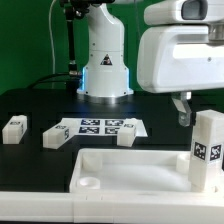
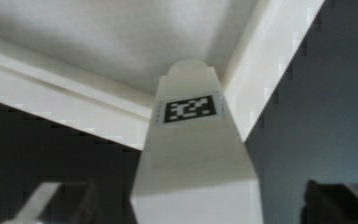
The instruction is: Assemble desk
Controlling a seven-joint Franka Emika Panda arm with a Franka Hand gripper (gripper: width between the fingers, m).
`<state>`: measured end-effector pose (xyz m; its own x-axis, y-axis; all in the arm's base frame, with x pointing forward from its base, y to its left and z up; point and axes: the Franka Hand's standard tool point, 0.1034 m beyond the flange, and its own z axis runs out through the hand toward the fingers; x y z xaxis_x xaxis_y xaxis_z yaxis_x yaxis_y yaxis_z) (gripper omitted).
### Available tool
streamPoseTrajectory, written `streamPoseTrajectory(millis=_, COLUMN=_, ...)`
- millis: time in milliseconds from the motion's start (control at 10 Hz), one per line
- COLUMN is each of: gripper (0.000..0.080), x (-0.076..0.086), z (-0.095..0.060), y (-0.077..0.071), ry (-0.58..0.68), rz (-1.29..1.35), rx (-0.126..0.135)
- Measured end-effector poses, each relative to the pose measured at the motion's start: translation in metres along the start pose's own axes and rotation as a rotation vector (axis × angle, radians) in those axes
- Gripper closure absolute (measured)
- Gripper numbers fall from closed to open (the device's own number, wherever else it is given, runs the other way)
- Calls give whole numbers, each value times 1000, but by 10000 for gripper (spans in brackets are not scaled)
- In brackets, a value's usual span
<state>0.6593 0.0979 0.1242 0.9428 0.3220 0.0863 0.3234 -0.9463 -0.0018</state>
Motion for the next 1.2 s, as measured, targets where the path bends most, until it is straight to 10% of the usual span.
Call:
streamPoseTrajectory(millis=300, gripper=512, x=0, z=0, y=0, ry=0, rz=4, rx=0)
streamPoseTrajectory(millis=1200, gripper=511, x=-1, z=1, y=0, ry=3, rz=837, rx=4)
